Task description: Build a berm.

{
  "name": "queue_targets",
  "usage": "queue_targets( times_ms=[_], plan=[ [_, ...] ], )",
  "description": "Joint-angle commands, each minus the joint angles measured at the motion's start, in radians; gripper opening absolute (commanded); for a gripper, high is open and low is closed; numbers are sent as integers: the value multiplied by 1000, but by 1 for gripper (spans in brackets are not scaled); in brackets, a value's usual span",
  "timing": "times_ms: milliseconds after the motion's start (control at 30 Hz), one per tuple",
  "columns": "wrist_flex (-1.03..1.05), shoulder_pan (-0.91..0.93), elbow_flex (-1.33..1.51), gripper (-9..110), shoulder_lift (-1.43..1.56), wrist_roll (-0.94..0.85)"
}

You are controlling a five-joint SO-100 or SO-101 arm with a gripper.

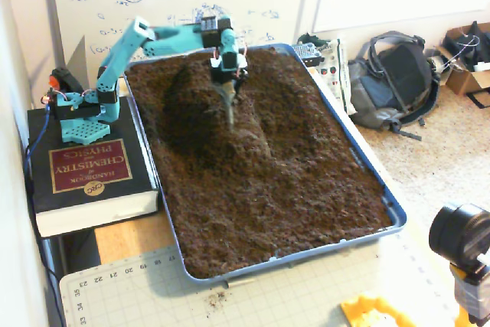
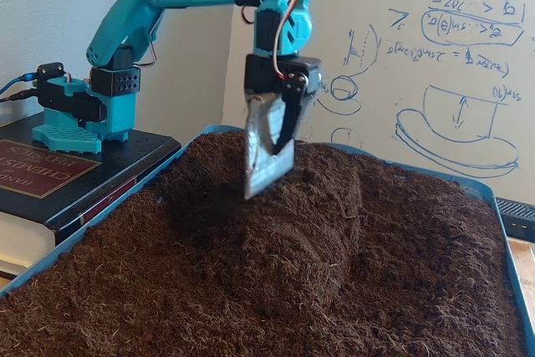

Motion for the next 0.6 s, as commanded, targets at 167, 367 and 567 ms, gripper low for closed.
queue_targets(
  times_ms=[167, 367, 567],
  plan=[
    [26, 0, 459, 1, 350, -78],
    [-35, 8, 779, 1, 448, -179],
    [-330, 8, 971, 1, 434, -184]
  ],
)
